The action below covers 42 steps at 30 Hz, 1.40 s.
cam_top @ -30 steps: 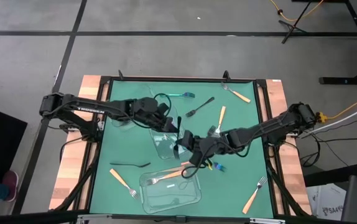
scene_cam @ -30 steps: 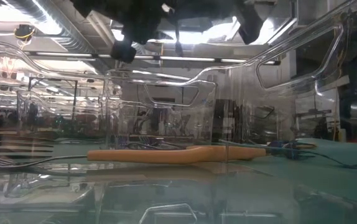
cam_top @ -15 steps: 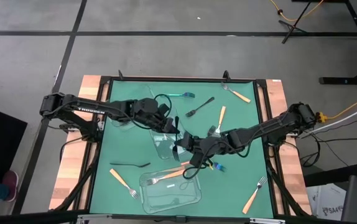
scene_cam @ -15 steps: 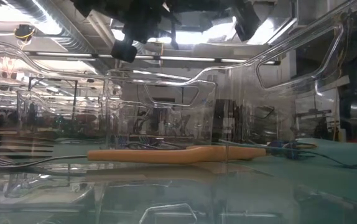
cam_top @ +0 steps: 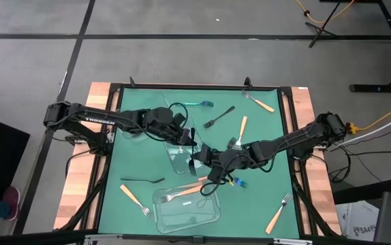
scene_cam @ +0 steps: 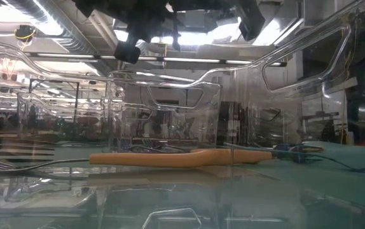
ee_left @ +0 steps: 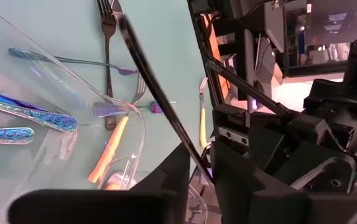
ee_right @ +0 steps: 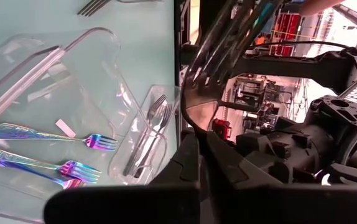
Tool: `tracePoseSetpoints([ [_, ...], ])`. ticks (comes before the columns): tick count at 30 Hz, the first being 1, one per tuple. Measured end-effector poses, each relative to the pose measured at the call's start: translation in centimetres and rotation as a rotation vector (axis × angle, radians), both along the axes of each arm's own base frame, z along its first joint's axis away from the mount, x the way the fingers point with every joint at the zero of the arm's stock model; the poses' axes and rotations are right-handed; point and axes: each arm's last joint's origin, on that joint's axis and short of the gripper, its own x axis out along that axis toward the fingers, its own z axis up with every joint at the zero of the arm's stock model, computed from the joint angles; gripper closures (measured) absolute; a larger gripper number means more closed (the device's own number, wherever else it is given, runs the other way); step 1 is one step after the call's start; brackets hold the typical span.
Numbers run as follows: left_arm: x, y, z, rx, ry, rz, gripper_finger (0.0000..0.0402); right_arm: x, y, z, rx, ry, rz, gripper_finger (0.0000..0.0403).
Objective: Sort silverware by color (type)
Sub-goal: Put the black fork into the top transparent bin
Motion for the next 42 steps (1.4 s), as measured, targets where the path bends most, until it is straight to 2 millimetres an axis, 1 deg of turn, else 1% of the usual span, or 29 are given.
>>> tracePoseSetpoints([
  [7, 0.2, 0.0, 0.5, 0.016, -0.05, -0.006, 0.0395, 0.0, 0.0, -0.1, -0.002, 0.007, 0.002, 0.0403],
  [22, 0.2, 0.0, 0.6, 0.026, -0.068, -0.006, 0.0399, 0.0, 0.0, -0.1, 0.0, 0.006, 0.0, 0.04],
  [25, 0.2, 0.0, 0.6, 0.044, -0.073, -0.013, 0.04, 0.0, 0.0, -0.1, 0.008, 0.005, -0.003, 0.0382],
  [31, 0.2, 0.1, 0.4, 0.087, -0.061, -0.028, 0.0401, 0.0, 0.0, 0.0, 0.013, 0.004, -0.005, 0.0313],
  [34, 0.2, 0.4, 0.4, 0.117, -0.074, -0.033, 0.0401, -0.1, 0.0, 0.0, 0.037, 0.0, -0.017, 0.029],
  [37, 0.2, 0.9, 0.4, 0.135, -0.077, -0.026, 0.0401, -0.1, -0.1, 0.0, 0.11, -0.02, -0.088, 0.0282],
  [42, -0.2, 1.8, 0.9, 0.177, -0.098, -0.019, 0.0401, -0.4, -0.5, 0.1, 0.196, -0.046, -0.225, 0.0284],
])
